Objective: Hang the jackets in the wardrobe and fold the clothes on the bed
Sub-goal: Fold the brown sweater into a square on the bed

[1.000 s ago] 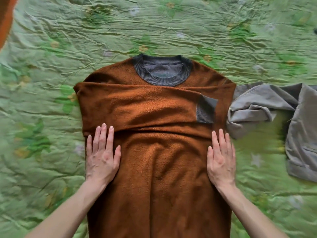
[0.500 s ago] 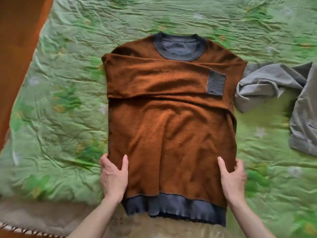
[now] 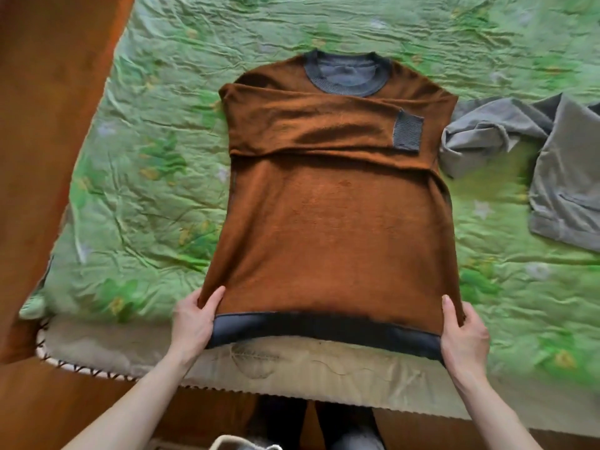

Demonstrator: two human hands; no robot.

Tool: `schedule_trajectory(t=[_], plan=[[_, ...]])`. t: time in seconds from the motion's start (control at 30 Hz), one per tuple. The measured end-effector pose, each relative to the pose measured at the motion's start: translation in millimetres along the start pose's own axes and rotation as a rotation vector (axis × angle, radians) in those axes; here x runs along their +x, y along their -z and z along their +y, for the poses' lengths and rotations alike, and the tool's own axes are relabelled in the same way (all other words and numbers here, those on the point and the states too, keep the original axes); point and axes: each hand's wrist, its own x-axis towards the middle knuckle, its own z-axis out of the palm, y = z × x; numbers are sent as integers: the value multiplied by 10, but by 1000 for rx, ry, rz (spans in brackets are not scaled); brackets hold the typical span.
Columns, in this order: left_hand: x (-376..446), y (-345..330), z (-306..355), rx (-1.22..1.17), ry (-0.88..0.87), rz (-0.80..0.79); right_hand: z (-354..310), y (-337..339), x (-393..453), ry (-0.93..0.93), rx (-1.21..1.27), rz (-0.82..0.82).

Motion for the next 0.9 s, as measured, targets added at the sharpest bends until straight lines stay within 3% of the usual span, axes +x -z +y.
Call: schedule_trajectory(t=[0.23, 0.37, 0.57, 0.67, 0.73, 0.8, 0.9], plan=[[11, -57, -157, 138, -6, -5, 344, -154, 20, -111, -115, -77], [-82, -63, -184, 193, -77, 27, 255, -50, -74, -49, -77, -54], [-139, -120, -340, 489, -63, -5, 547, -97, -117, -107, -105, -141], [-215, -215, -287, 621, -81, 70, 527, -102, -182, -54, -116, -170], [-252, -242, -296, 716, -206, 113, 562, -76, -234, 50, -176, -171], [-246, -227, -391, 927, -454, 113, 707, -51, -263, 240, -391, -108], [-238, -222, -554, 1152, -864, -164, 851, 3, -295, 606, -648, -97]])
